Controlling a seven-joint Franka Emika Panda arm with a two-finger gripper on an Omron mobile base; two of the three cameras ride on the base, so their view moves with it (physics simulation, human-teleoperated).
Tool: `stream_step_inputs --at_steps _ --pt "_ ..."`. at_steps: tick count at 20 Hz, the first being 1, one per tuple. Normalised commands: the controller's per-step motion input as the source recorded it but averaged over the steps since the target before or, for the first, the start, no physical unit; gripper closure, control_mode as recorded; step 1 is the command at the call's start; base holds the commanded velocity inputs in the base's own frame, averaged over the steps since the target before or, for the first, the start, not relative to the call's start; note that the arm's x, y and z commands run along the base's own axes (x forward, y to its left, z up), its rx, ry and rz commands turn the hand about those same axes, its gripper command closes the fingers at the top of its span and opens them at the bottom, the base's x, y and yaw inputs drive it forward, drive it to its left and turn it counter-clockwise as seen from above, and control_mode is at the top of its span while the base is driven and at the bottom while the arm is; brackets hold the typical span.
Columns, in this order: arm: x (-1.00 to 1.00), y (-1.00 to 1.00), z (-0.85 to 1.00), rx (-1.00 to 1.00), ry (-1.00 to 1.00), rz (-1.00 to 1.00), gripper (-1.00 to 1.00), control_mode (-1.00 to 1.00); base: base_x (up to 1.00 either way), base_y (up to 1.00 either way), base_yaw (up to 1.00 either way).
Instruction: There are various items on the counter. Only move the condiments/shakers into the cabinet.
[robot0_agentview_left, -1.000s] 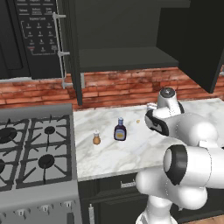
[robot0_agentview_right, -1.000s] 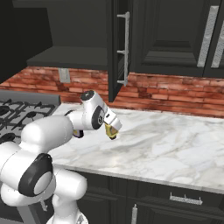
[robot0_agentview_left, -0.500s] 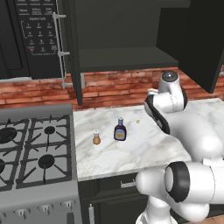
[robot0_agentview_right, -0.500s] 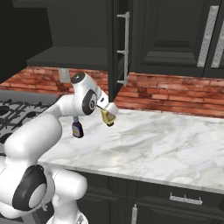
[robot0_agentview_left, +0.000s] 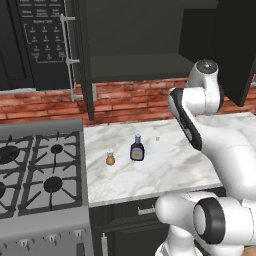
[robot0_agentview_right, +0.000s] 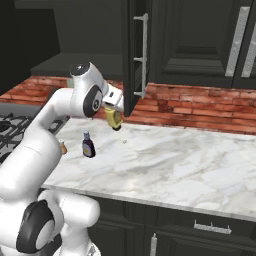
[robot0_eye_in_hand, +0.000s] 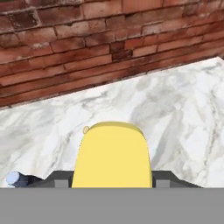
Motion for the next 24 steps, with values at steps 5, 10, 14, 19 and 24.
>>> stream_step_inputs --at_steps 5,10,14,19,24 --pt "-0.55 0.75 0.37 -0.07 -0.10 0.37 1.00 -1.00 0.00 0.00 0.00" --pt "-0.37 0.28 0.75 0.00 -0.18 0.32 1.00 -1.00 0.00 0.00 0.00" --pt "-0.48 0.00 0.68 -0.01 -0.31 0.14 1.00 -1.00 0.00 0.00 0.00" --pt "-0.05 0.02 0.40 -0.03 -0.18 0.00 1.00 -1.00 0.00 0.00 0.00" --pt "0.00 0.00 0.72 0.01 -0.19 -0.01 1.00 -1.00 0.00 0.00 0.00"
